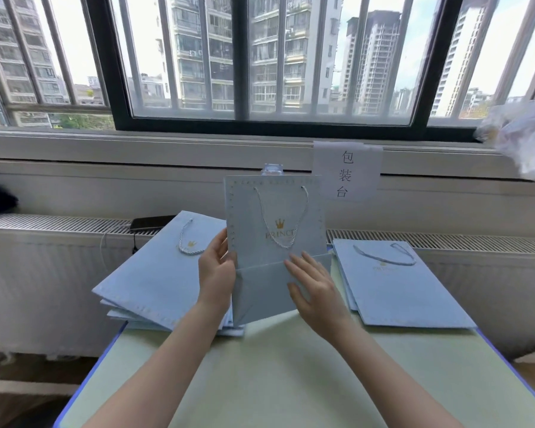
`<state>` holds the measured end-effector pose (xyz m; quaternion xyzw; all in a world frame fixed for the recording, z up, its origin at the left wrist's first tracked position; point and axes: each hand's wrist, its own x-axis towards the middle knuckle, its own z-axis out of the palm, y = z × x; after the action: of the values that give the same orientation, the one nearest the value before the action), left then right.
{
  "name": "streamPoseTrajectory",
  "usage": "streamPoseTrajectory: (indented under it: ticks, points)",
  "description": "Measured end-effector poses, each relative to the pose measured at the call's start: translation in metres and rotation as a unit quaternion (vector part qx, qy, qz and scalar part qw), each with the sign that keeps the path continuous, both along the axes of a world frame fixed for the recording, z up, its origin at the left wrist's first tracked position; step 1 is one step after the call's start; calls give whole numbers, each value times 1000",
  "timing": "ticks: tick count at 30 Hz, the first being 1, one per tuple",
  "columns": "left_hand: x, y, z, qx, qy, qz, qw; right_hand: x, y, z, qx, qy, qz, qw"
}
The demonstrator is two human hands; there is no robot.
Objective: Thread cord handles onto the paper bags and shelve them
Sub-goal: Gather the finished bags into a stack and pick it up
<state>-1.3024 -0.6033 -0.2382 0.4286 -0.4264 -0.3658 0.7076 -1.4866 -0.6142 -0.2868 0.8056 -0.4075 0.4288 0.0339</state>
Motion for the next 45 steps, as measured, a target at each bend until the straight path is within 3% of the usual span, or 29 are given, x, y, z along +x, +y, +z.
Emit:
streamPoseTrajectory:
  ticks: [5, 10, 14, 16, 20, 23, 26, 29, 34, 36, 40, 43, 45]
  points:
    - [-21, 12, 22, -63, -43, -10, 997, 14, 17, 50, -15, -127, 3, 992]
    - [-56, 28, 25, -139, -111, -63, 982, 33, 23, 92, 109, -256, 22, 960]
    - [-65, 28, 15, -123, -169, -98, 973, 26, 21, 88, 46, -327, -61, 942]
    - [-61, 30, 10, -119, -201, -75, 969, 12, 21, 81, 24, -335, -119, 934]
    - [-49, 27, 10, -148, -232, 90, 957, -19, 21, 80, 30, -344, -148, 927]
    - [-46, 14, 11, -34, -234, 120, 964, -42, 20, 85, 65, -379, -101, 917]
    - [-52, 0, 7, 110, -241, 29, 964, -67, 15, 84, 118, -437, -75, 889]
    - [-67, -8, -4, 146, -173, -55, 973, -93, 6, 72, 133, -465, -120, 867]
    - [-106, -37, -18, 151, -34, -86, 984, -134, 2, 49, 211, -368, -158, 892]
    - [-125, -53, -17, 157, -25, -103, 982, -148, 4, 41, 241, -331, -171, 896]
    - [-166, -77, -16, 133, -183, -127, 966, -188, -9, 37, 234, -297, -249, 892]
    - [-189, -79, -27, 126, -365, -182, 904, -213, -26, 43, 264, -186, -319, 891]
    - [-200, -78, -45, 116, -475, -199, 849, -226, -37, 36, 331, -85, -348, 873]
